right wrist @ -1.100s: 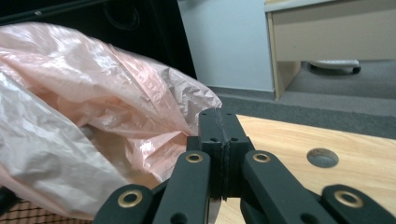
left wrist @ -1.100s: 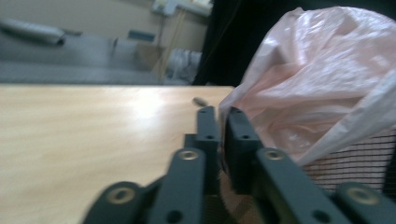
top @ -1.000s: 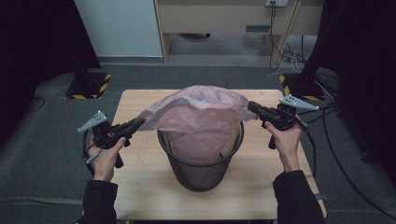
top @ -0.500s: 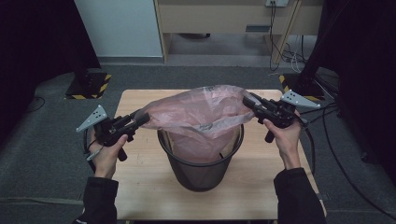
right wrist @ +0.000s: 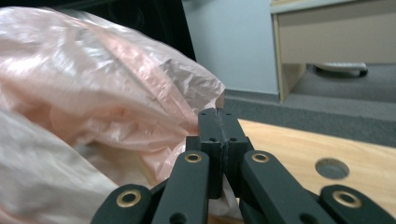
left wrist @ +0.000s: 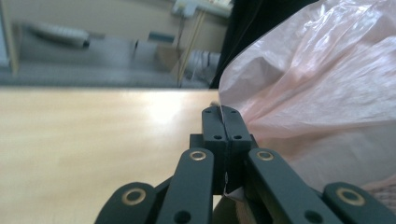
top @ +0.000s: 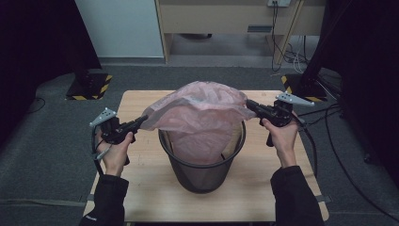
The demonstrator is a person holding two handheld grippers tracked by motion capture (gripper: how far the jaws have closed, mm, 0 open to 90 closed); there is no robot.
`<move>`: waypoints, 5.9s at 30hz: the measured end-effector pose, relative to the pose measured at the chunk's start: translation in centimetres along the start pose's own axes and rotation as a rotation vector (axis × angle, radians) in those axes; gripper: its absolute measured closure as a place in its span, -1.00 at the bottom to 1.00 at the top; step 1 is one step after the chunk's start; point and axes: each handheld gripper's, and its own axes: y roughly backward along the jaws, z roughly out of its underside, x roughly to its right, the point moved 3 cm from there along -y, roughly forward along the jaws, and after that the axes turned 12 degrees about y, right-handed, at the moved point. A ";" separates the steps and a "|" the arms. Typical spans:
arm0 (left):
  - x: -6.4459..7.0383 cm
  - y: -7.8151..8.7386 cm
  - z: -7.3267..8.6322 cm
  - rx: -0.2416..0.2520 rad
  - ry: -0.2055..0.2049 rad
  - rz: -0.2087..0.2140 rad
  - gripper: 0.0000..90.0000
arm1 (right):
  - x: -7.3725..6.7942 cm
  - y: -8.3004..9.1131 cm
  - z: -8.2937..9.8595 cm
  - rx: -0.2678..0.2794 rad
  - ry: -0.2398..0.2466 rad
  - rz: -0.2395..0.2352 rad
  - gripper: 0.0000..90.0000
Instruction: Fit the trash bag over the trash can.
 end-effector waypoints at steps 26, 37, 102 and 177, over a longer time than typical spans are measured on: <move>-1.1 -2.9 2.7 -0.129 0.074 -0.116 1.00 | 0.1 -1.6 3.3 -0.146 0.011 0.090 1.00; -0.6 -2.3 3.6 -0.166 0.056 -0.065 1.00 | -0.7 -1.9 4.0 -0.180 0.014 0.071 1.00; 9.1 6.5 2.8 0.043 -0.214 0.353 0.98 | -8.5 7.8 -0.9 0.201 0.214 -0.244 1.00; 9.4 5.9 9.4 -0.324 -0.460 0.317 0.99 | -9.8 9.5 6.0 -0.176 0.182 -0.332 1.00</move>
